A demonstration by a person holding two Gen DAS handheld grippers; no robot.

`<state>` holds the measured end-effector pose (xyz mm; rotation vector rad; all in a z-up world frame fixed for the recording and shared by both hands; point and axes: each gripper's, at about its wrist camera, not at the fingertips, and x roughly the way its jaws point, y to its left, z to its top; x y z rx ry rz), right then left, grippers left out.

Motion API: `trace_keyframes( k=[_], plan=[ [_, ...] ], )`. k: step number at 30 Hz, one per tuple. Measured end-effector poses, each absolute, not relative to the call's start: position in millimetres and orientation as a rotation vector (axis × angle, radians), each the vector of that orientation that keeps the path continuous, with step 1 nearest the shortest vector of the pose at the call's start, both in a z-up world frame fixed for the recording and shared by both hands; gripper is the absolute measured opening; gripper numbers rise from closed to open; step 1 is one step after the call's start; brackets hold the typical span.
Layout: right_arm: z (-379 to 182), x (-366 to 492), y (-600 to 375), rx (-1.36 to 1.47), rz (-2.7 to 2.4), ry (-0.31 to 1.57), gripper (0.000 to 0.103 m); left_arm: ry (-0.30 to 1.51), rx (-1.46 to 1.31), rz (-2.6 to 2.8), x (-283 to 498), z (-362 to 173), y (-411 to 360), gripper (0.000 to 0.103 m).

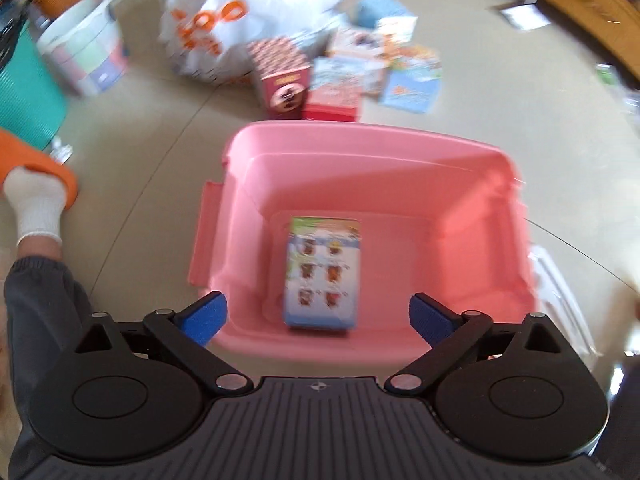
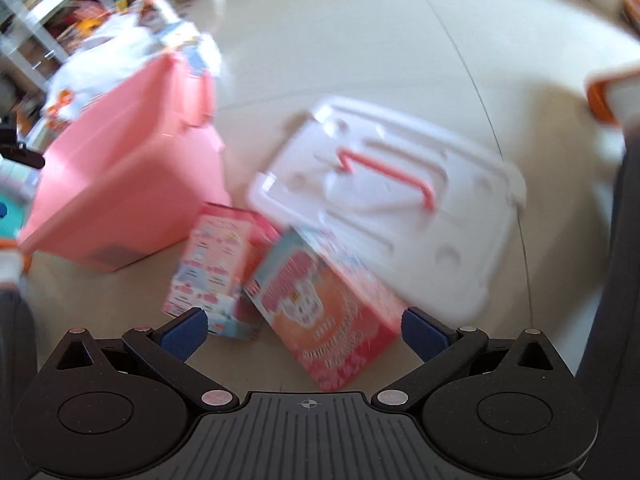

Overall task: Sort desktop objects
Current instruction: 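Raise the left tool away from the pink bin, then move the right tool to the pink bunny box and close on it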

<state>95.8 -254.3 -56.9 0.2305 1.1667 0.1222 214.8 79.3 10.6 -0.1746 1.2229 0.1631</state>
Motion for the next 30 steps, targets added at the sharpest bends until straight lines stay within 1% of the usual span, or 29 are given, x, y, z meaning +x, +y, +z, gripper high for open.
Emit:
trace_keyframes(
  k=[6,10,12,17,19,24,30],
  plan=[
    [-22.5,97.2,-253.9,0.070,0.253,1.097,0.103,1.017,-0.060,0.084,139.7,17.4,54.3,0.100],
    [-13.3,91.5,-249.6,-0.069,0.325,1.099,0.103,0.856,-0.080,0.094,95.7,10.7,41.7,0.101],
    [-12.6,87.5,-250.0,-0.103,0.337,1.101,0.103,0.821,-0.115,0.092,81.1,9.0,38.0,0.103],
    [-15.4,79.0,-256.9,-0.123,0.327,1.069,0.103,0.806,-0.223,0.044,63.3,-1.6,32.5,0.103],
    [-20.3,81.5,-255.6,-0.130,0.330,1.085,0.103,0.800,-0.244,0.068,60.1,-7.9,29.8,0.103],
    [-35.3,90.9,-245.8,-0.200,0.351,1.114,0.103,0.738,-0.223,0.111,51.8,-18.6,26.3,0.103],
    [-58.9,108.2,-229.4,-0.246,0.395,1.139,0.103,0.788,-0.174,0.130,59.9,-31.0,23.6,0.103]
  ],
)
